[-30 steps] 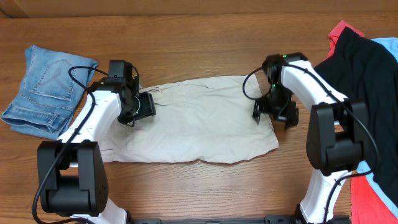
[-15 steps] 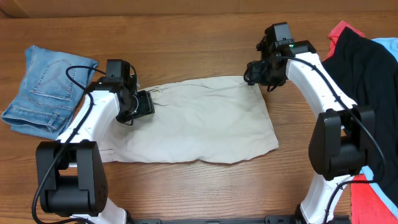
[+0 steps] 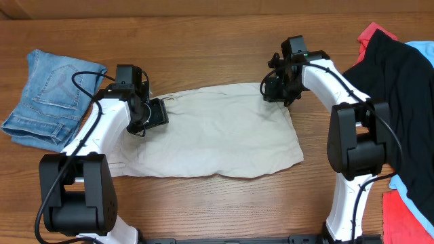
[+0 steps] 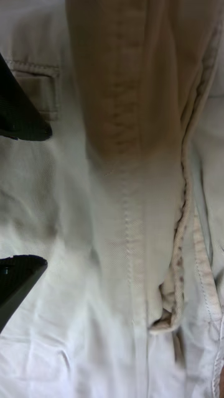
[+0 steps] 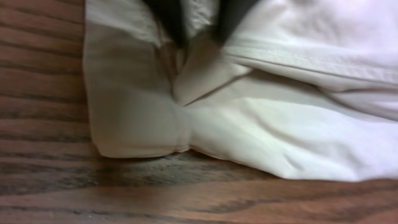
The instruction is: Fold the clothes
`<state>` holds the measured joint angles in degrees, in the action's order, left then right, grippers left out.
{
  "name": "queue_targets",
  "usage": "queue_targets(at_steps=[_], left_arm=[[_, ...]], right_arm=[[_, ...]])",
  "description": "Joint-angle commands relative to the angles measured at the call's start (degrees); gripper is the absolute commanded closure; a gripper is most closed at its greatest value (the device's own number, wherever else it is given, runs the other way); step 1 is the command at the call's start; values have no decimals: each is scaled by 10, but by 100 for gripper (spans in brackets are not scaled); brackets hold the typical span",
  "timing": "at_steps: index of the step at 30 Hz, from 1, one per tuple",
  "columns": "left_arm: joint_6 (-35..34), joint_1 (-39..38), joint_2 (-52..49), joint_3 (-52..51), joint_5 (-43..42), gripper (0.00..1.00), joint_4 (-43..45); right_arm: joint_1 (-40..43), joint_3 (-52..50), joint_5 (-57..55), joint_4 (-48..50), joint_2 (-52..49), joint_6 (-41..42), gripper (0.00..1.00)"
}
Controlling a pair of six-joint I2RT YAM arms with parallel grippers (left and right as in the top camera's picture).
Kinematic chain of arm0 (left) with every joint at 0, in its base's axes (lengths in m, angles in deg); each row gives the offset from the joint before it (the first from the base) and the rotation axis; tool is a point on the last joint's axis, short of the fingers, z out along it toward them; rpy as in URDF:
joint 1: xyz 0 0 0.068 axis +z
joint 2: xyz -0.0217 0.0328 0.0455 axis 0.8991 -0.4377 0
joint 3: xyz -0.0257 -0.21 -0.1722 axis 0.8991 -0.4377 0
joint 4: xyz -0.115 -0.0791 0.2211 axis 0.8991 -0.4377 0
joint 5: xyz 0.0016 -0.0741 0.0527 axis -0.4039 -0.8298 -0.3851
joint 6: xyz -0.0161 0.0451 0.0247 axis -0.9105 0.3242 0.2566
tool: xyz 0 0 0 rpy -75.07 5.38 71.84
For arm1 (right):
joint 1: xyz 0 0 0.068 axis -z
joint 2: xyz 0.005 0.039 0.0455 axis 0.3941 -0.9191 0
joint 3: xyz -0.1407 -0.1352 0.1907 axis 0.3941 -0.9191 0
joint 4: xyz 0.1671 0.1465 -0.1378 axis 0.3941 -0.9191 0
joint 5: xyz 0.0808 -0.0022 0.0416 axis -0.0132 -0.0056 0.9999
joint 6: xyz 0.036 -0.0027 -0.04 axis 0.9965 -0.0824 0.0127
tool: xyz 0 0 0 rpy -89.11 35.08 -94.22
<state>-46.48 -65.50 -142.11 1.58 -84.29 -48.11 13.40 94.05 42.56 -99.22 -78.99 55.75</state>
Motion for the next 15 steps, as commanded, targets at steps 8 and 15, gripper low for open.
queue_targets(at_steps=[8,15], left_arm=[[7,3,-3,-4,6,37,2],[7,3,-3,-4,6,37,2]], right_arm=[[2,47,4,-50,41,-3,96],[2,110,-18,-75,89,15,96]])
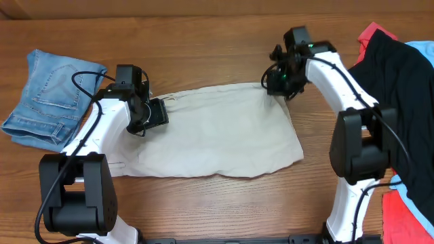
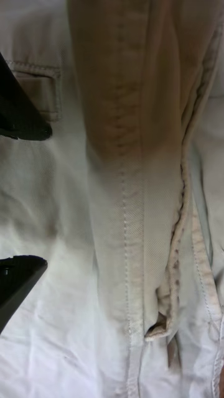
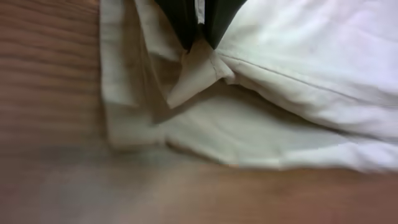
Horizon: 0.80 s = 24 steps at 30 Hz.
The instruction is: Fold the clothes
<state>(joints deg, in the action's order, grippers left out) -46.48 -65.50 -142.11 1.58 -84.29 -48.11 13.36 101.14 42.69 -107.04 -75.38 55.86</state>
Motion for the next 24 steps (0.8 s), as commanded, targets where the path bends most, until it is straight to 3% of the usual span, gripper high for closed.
queue_targets(at_steps=[1,18,19,21,24], left_arm=[[7,3,-3,-4,6,37,2],[7,3,-3,-4,21,36,5],[7,3,-3,-4,21,36,7],[7,3,-3,-4,21,36,10],[7,3,-3,-4,22,36,21]], right_arm=[[2,43,-25,4,56,14,96],[2,24,-124,56,-8,43,95],[2,24,-130,57,-9,45,91],[3,24,-147,61,-17,61,66],[3,25,-154,61,-19,70,66]])
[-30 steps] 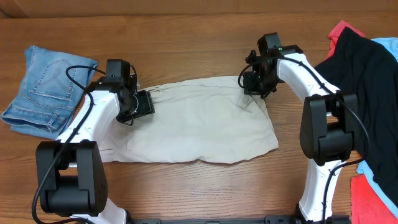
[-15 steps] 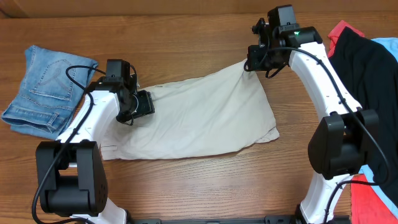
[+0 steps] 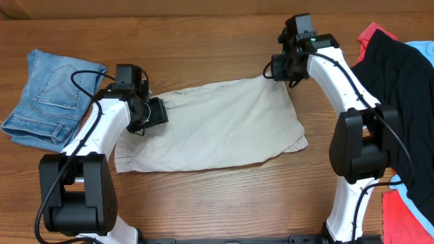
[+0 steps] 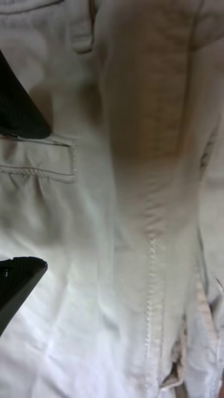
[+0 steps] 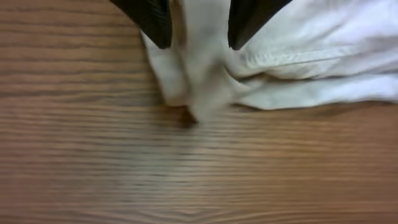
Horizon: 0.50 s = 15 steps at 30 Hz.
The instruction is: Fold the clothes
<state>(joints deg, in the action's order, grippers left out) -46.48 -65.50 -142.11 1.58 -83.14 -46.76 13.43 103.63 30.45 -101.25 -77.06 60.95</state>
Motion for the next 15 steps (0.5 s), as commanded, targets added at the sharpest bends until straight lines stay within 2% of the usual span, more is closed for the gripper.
queue_targets(at_steps=[1,6,11,15], left_arm=[[6,3,-3,-4,12,36,12],[-10,3,-3,-4,41,36,46],[-10,3,-3,-4,42,34,78],[-10,3,-6,-4,42,34,87]], right_arm=[[2,1,-31,-1,2,19,65],[2,14,-26,-61,24,34,64],[1,10,68,-147,33,17,65],[-5,-27,104,-172,33,3,65]])
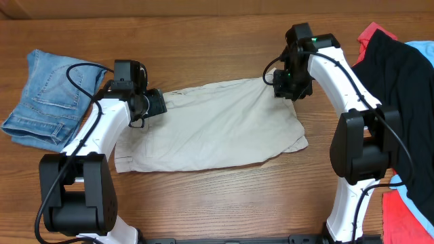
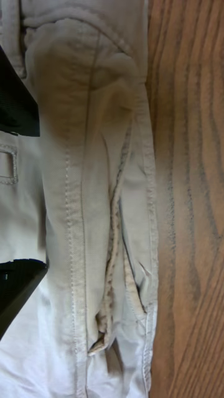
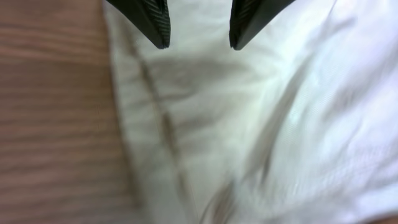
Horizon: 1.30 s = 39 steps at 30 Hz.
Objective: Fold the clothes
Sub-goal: 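Release the right corner and move the left gripper to the left edge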
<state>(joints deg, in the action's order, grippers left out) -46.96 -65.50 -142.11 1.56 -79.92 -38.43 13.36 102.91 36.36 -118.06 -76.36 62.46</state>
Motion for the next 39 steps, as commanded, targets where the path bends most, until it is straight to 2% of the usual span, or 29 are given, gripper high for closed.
queue_targets(at_steps=[1,11,20,28,32,39], left_arm=[[-5,3,-8,-4,10,34,6],[-5,3,-68,-4,23,35,31],[-24,17,-124,-4,126,35,43],[-43,61,-127,-4,71,32,52],[-8,71,-114,-1,25,33,50],[12,71,-23,20,16,25,19]], right_arm=[[-5,-33,46,-2,26,-11,65],[-3,-168,51,52,26,-9,65],[25,-222,-89,31,26,106,66],[32,-222,-98,26,26,107,65],[32,-222,-99,32,26,105,65],[32,-222,-98,39,26,105,64]])
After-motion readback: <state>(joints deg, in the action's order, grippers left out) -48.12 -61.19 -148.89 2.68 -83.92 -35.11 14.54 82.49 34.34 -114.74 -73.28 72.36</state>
